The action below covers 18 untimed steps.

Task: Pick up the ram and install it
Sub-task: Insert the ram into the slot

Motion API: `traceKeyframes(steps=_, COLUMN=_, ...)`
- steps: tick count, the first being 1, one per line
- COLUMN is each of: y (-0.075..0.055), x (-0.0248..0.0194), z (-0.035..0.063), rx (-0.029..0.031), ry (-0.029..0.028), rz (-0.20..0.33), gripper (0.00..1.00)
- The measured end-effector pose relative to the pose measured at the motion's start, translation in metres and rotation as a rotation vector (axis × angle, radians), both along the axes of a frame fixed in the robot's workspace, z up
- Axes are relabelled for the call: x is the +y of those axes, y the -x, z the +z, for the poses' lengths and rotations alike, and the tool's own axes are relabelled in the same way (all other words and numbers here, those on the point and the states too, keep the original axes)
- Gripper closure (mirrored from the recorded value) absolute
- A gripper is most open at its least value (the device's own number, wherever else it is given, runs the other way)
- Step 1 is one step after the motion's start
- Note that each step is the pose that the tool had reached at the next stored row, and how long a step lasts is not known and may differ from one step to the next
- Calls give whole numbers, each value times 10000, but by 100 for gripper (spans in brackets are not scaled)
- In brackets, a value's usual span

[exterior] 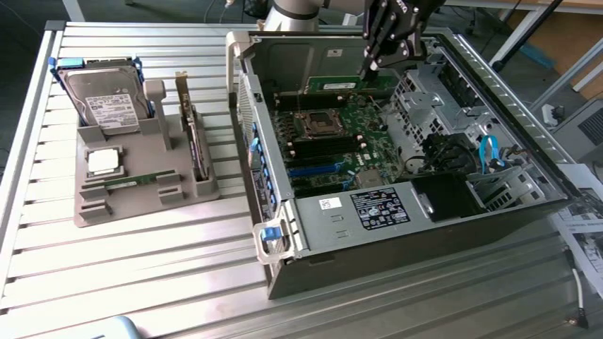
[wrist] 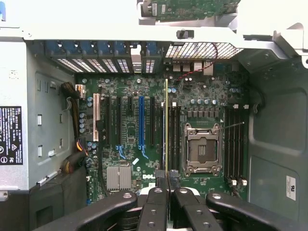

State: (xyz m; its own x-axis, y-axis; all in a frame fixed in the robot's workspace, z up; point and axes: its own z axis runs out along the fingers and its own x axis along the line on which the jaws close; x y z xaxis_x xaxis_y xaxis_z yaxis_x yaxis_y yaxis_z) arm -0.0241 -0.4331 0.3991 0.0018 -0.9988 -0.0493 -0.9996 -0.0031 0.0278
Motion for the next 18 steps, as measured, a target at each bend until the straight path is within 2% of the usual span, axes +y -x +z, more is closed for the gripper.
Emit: traceKeyframes(steps=18, y=0, x=112, z=-5, rx=0, ry=0, rz=1, gripper=88)
